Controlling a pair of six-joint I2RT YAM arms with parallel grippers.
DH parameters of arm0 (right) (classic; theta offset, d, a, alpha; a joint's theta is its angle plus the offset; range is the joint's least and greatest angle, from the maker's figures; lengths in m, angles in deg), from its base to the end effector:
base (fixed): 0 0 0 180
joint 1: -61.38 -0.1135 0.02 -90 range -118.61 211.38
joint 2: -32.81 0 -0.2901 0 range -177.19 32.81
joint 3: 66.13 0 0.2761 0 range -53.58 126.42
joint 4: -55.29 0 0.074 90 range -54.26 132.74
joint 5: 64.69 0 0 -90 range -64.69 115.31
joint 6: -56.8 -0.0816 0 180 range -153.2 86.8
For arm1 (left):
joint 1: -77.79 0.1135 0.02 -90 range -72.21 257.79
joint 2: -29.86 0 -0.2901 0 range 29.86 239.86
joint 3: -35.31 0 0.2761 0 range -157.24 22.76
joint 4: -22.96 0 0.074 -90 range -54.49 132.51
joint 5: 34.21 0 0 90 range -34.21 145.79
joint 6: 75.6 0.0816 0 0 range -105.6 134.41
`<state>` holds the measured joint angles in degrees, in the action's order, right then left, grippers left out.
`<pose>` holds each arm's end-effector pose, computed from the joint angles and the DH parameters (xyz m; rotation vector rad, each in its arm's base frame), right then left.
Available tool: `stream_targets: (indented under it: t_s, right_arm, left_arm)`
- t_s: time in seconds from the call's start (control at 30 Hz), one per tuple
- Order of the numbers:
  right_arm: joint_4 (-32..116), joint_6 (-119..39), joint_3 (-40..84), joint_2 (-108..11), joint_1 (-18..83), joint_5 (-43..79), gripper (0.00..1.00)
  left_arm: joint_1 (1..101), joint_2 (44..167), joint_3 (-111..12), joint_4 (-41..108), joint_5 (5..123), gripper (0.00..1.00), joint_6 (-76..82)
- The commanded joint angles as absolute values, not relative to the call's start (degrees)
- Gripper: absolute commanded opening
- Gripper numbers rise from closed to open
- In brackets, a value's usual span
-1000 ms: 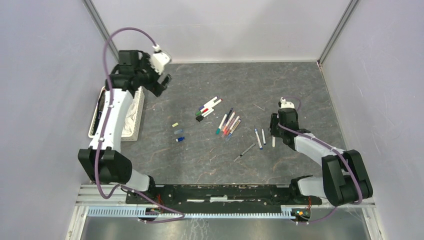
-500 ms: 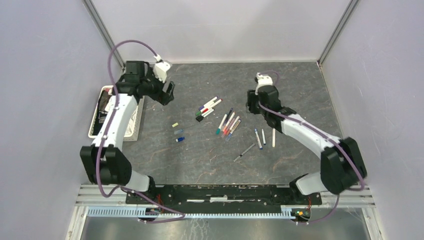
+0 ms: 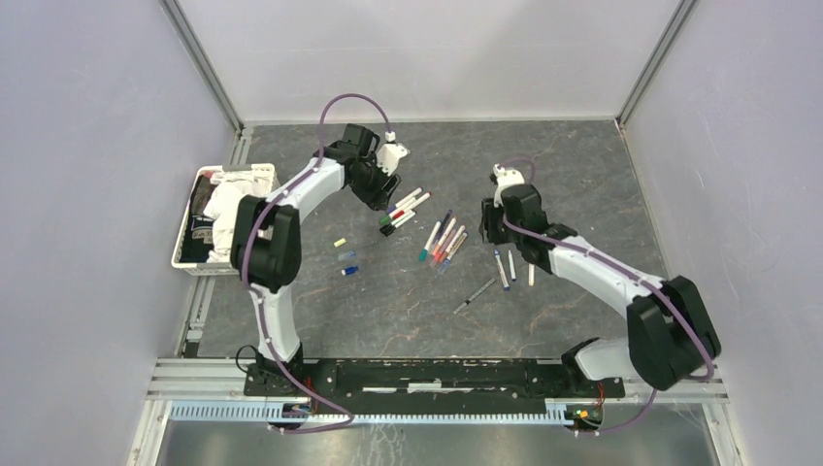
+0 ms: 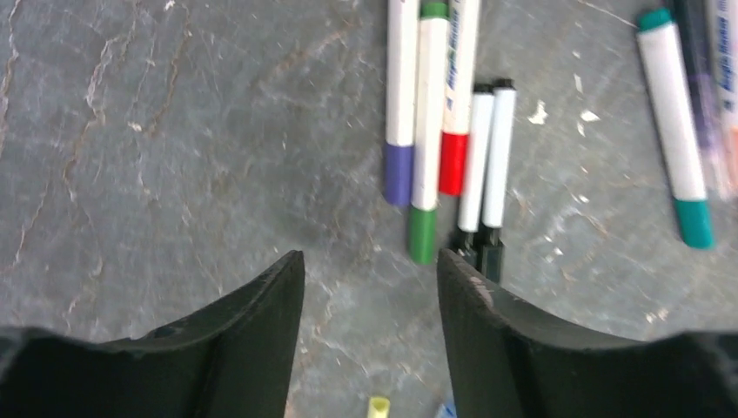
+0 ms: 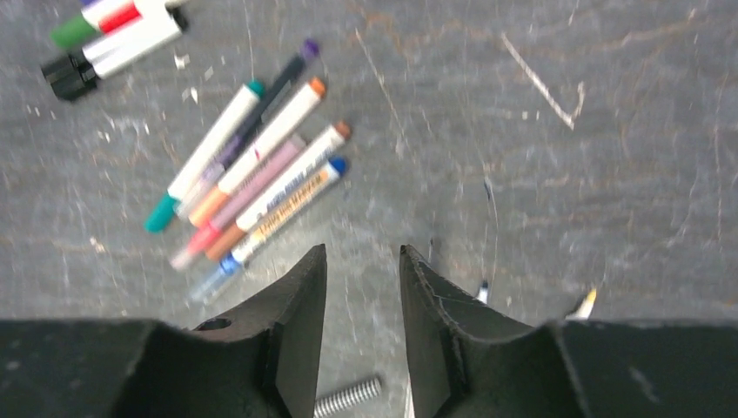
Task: Open the pen caps
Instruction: Pick up the pen from the center of the board.
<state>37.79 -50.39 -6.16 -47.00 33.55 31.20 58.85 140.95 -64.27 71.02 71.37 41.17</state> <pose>0.3150 0.1568 0.2112 -0.1507 2.2321 0.3174 0.4395 -0.1740 0.1975 1.0899 2.3389 -0.3041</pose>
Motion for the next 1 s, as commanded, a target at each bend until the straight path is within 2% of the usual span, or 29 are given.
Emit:
stream_targets:
  t_s: [0.0, 0.1, 0.23, 0.33, 0.7, 0.97]
  right_arm:
    - [37.12, -50.17, -11.51, -40.27, 33.68, 28.46, 0.4]
    - [37.04, -50.54, -13.9, -37.61, 33.65, 28.02, 0.33]
    - [36.35, -51.11, -14.11, -36.54, 33.64, 27.21, 0.29]
    - [36.59, -52.19, -14.27, -35.92, 33.68, 28.78, 0.21]
    - [36.08, -52.96, -12.71, -36.06, 33.63, 28.44, 0.2]
    - [36.29, -53.11, -13.78, -36.53, 33.6, 27.45, 0.19]
  left_arm:
    - [58.21, 147.07, -71.82, 68.99, 69.23, 0.61, 41.48]
    - [57.5, 149.71, -73.75, 68.68, 69.38, 0.6, 42.31]
    - [56.71, 151.3, -73.65, 67.23, 69.76, 0.62, 43.09]
    - [56.29, 152.59, -73.93, 66.92, 70.59, 0.62, 43.1]
    - [55.68, 153.61, -72.05, 65.61, 70.99, 0.6, 44.24]
    - [56.27, 149.84, -75.02, 71.15, 79.37, 0.61, 46.89]
